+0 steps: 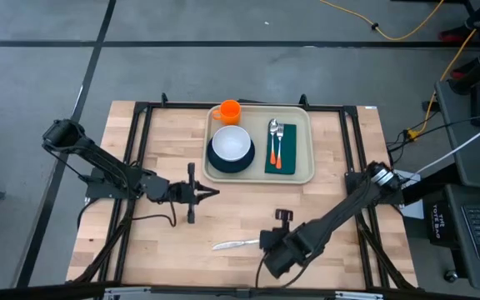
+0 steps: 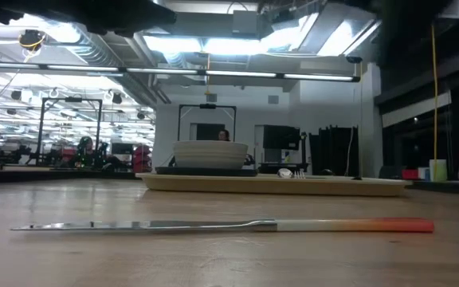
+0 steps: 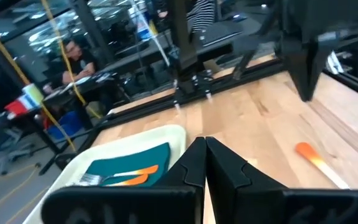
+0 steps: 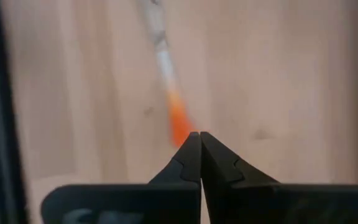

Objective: Set up tray
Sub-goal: Put the orange knife on top of the green napkin to the right of the orange fork on the gray serving tray

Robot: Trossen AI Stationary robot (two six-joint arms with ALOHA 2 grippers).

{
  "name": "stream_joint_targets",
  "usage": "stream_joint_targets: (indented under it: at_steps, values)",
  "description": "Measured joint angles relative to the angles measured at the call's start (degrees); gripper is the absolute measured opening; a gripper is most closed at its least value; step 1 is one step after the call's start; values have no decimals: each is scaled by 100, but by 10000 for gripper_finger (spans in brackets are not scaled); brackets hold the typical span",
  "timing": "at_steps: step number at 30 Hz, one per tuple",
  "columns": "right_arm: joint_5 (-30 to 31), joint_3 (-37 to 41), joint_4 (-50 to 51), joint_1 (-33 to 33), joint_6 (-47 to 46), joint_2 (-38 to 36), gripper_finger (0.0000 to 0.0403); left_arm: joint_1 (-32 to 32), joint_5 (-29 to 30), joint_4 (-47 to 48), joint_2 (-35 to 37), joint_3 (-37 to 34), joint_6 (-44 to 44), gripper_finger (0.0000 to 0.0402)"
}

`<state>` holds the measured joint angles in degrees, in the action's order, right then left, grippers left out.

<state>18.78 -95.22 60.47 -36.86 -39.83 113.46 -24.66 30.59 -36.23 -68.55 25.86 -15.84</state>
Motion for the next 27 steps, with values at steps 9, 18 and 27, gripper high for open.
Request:
stream_joint_targets:
  at_steps: [9,18,27]
  values:
    - [239,1880,-1500,297,285,-1353,1,-254,102,44,0,37,69,1]
    - [165,3458,-2766,371,148,-2272,0,-576,161,1477,-756,902,818,1]
    - [192,3477,-2783,263,198,-2259,0,-1043,83,4085,-2221,2905,2014,2]
